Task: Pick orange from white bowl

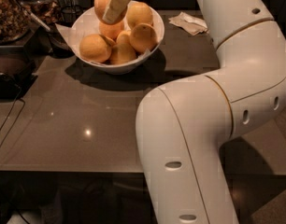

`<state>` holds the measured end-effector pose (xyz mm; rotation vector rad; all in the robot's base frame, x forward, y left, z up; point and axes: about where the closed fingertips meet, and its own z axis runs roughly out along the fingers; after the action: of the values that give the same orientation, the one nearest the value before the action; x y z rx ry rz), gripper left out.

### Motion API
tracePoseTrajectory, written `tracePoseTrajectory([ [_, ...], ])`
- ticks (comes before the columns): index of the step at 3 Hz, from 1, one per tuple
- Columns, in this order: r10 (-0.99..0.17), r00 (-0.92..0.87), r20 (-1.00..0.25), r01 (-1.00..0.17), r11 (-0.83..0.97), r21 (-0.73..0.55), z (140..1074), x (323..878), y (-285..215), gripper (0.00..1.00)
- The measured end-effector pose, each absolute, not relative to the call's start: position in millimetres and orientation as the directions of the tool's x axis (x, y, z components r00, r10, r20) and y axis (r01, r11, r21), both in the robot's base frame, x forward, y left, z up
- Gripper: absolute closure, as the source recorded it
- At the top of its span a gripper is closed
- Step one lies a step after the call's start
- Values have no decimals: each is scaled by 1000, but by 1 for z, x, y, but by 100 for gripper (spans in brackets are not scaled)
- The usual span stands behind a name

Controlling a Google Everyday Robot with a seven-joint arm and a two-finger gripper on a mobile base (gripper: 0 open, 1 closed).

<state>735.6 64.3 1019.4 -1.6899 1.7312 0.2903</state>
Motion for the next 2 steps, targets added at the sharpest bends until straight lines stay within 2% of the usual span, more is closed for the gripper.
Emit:
tracePoseTrajectory([
  [2, -785, 1, -619, -949, 194, -247, 1023, 724, 58, 100],
])
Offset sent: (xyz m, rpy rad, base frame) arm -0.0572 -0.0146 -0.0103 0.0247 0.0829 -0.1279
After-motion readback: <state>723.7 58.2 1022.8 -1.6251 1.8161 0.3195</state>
